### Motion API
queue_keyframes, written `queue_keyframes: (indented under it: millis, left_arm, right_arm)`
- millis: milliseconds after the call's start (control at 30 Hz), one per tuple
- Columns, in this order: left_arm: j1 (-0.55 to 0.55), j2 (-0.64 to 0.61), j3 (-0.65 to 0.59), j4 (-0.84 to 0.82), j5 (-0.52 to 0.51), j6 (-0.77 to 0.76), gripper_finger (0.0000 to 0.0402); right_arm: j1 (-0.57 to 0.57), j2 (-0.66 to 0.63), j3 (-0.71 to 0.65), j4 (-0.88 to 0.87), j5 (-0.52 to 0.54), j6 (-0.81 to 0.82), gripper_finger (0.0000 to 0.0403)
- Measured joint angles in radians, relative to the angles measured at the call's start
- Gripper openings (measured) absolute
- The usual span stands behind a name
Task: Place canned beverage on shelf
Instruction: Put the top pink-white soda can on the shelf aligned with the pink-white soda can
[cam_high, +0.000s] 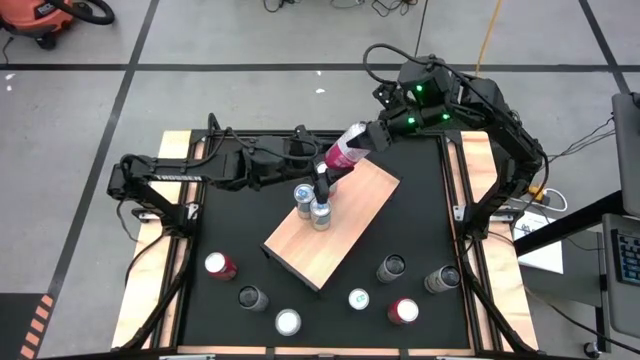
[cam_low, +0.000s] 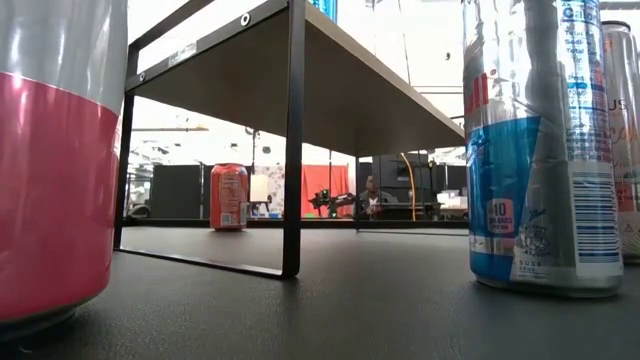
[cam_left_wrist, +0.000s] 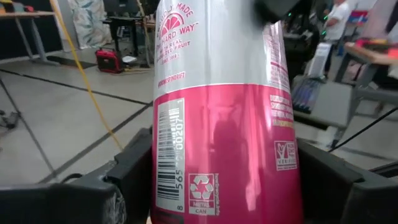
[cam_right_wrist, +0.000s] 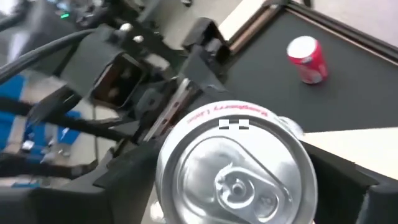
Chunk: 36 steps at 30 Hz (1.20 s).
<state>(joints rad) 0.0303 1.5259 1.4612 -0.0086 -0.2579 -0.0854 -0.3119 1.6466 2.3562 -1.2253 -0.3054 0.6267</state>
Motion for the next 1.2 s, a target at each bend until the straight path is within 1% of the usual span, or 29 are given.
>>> queue_keyframes:
  millis: [100,300,400,533,633,900,1000,1133,1200]
  left_arm:
    - [-0.001,-0.01,0.0,0.002,0.008,-0.045,0.0292]
    - [-0.002,-0.032,-0.001,0.029,0.007,-0.057,0.0292]
    - [-0.006,-0.043,-0.001,0.05,0.007,-0.108,0.0292]
    - [-0.027,-0.05,0.0,0.089,0.009,-0.17,0.0293]
    - [-0.053,-0.05,0.0,0.134,0.006,-0.178,0.0293]
    - [-0.126,-0.05,-0.001,0.227,0.005,-0.276,0.0293]
    - [-0.152,-0.05,-0.001,0.283,0.004,-0.276,0.0293]
    - [-0.171,-0.05,-0.001,0.389,0.004,-0.276,0.0293]
    - [-0.174,-0.051,0.0,0.441,0.004,-0.276,0.0293]
  right_arm:
    - [0.0,-0.004,0.0,0.04,-0.019,-0.03,0.035]
    - [0.0,-0.015,0.0,0.125,-0.021,-0.152,0.0367]
    - [-0.003,-0.021,0.0,0.186,-0.071,-0.216,0.037]
    - [-0.011,-0.038,0.0,0.205,-0.139,-0.245,0.037]
    - [-0.009,-0.065,0.0,0.207,-0.146,-0.303,0.037]
    - [-0.009,-0.13,0.0,0.217,-0.147,-0.422,0.037]
    - [-0.006,-0.141,0.0,0.215,-0.189,-0.436,0.037]
    - [0.017,-0.137,0.0,0.224,-0.266,-0.41,0.037]
    - [0.041,-0.136,0.0,0.253,-0.275,-0.395,0.037]
